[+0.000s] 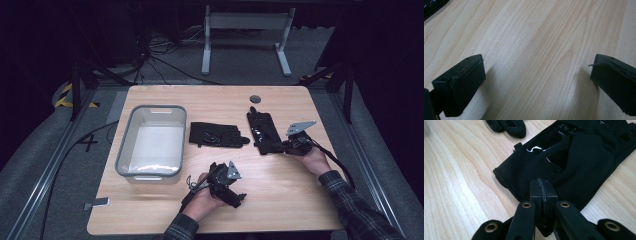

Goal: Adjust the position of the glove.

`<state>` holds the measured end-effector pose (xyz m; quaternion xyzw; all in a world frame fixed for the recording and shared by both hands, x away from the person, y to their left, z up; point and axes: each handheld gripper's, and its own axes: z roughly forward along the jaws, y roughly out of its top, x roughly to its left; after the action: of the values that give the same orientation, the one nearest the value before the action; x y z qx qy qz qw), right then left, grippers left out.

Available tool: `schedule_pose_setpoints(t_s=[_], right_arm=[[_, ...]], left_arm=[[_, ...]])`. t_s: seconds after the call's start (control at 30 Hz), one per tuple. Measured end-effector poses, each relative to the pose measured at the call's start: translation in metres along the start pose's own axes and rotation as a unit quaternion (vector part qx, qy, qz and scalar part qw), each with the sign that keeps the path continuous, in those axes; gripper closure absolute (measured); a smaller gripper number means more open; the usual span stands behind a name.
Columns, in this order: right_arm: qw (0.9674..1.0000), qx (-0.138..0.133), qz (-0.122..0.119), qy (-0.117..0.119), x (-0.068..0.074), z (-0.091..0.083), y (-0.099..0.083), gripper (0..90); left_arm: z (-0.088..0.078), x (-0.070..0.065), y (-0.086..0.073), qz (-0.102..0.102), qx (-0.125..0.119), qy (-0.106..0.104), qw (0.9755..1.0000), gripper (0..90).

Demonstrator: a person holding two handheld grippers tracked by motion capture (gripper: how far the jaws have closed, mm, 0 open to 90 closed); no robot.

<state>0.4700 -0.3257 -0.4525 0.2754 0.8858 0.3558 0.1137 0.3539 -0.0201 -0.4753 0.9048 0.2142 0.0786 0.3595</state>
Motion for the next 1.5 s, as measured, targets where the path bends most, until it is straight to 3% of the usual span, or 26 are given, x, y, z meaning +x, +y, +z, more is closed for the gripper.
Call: schedule_pose_setpoints(t_s=[0.73,1.23,1.5], right_arm=[[0.9995,0.016,-0.003,0.027,0.013,-0.016,-0.014,90.0],[0.9985,0.024,-0.008,0.049,0.033,-0.038,-0.036,90.0],[0.9979,0.026,-0.017,0.056,0.051,-0.051,-0.05,90.0]], left_arm=[[0.0,0.0,0.0,0.001,0.0,-0.002,1.0,0.0],[0.0,0.0,0.0,0.001,0.0,-0.002,1.0,0.0],[0.0,0.0,0.0,0.002,0.0,-0.002,1.0,0.0]])
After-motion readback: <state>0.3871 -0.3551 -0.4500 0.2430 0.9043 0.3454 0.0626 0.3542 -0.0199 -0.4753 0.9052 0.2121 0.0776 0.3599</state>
